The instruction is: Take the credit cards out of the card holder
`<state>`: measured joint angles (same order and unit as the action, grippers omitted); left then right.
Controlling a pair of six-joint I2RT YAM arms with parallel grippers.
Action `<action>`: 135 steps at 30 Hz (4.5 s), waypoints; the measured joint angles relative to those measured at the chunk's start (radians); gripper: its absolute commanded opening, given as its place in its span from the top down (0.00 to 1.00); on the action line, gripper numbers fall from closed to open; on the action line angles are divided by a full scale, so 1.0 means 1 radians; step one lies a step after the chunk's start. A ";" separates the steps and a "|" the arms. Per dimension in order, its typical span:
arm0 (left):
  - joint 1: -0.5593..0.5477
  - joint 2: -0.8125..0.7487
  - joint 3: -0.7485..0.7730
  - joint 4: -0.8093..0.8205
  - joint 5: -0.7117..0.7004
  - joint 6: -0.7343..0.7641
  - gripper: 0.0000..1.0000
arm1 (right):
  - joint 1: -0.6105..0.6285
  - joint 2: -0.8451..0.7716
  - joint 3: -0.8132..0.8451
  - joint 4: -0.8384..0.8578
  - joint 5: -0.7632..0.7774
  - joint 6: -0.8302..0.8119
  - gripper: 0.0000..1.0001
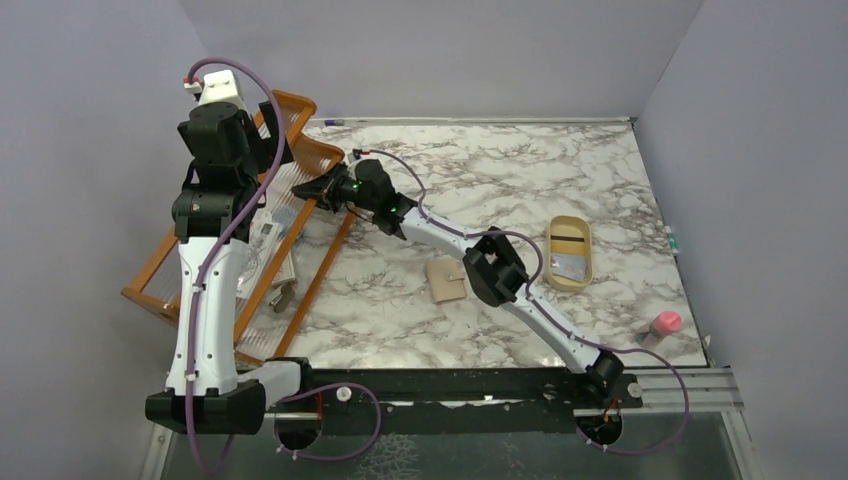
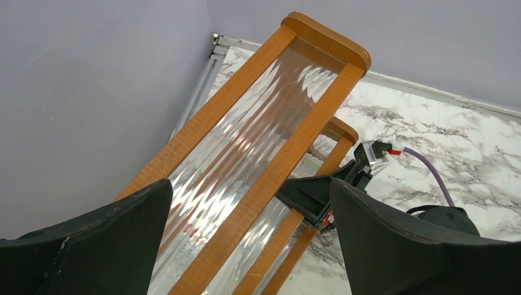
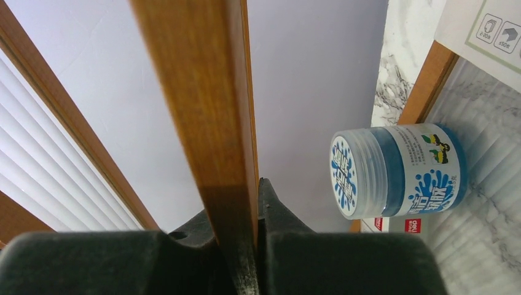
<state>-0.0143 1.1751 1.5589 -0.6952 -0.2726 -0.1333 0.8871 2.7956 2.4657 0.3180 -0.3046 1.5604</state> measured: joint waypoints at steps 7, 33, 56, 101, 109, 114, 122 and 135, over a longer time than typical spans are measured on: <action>0.000 -0.015 -0.006 0.001 0.001 0.000 0.01 | 0.002 -0.009 -0.021 0.006 0.020 0.003 0.99; -0.017 -0.037 0.022 -0.001 0.072 -0.005 0.01 | -0.200 -0.517 -0.907 0.281 0.247 0.063 0.99; -0.081 -0.016 0.037 0.024 0.082 0.023 0.01 | -0.569 -0.665 -1.172 0.403 0.402 0.103 0.99; -0.126 -0.035 -0.156 0.113 0.294 0.008 0.01 | -0.726 -0.629 -1.052 0.320 0.492 0.140 0.05; -0.126 -0.141 -0.318 0.160 0.393 -0.041 0.01 | -0.726 -1.057 -1.442 0.246 0.376 0.082 0.03; -0.126 -0.183 -0.424 0.166 0.451 -0.072 0.01 | -0.711 -1.280 -1.551 0.103 0.252 -0.086 0.03; -0.127 -0.203 -0.517 0.177 0.445 -0.180 0.01 | -0.492 -1.618 -1.521 -0.306 0.210 -0.669 0.02; -0.121 -0.053 -0.703 0.340 0.619 -0.439 0.01 | -0.468 -1.670 -1.540 -0.821 0.455 -0.968 0.01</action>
<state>-0.1349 1.1225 0.8558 -0.3550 0.3466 -0.5724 0.4191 1.1252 0.9257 -0.5034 0.1509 0.5922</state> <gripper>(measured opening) 0.988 0.998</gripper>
